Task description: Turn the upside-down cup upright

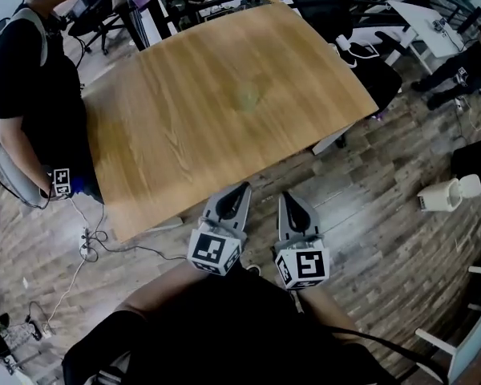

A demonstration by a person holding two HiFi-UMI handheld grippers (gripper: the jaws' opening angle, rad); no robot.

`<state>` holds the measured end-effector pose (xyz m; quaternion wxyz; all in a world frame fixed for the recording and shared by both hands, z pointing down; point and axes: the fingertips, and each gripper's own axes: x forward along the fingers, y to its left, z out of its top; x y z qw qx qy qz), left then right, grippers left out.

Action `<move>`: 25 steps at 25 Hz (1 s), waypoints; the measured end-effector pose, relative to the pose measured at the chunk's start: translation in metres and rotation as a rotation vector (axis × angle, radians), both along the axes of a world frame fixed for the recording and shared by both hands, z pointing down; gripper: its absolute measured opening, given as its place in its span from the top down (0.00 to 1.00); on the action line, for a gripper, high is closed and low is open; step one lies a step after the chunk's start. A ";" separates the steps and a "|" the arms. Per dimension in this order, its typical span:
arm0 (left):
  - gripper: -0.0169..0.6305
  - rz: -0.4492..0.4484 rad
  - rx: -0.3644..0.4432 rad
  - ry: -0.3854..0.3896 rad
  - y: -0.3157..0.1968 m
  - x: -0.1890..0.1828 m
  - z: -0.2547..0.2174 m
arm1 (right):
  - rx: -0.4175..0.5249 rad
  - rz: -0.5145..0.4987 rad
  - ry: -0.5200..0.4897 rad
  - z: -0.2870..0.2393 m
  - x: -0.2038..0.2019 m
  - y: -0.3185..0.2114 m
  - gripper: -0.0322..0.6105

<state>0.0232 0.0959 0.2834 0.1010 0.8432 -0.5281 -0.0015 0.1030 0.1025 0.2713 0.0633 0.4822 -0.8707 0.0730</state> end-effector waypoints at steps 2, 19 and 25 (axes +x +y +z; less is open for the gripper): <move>0.96 0.002 -0.004 -0.007 -0.035 -0.012 0.004 | -0.006 -0.002 0.011 0.005 -0.013 -0.034 0.93; 0.96 -0.068 -0.099 -0.147 -0.243 -0.073 0.103 | -0.101 -0.055 0.016 0.105 -0.073 -0.254 0.93; 0.96 -0.115 -0.140 -0.186 -0.308 -0.084 0.168 | -0.147 -0.163 0.009 0.174 -0.089 -0.319 0.91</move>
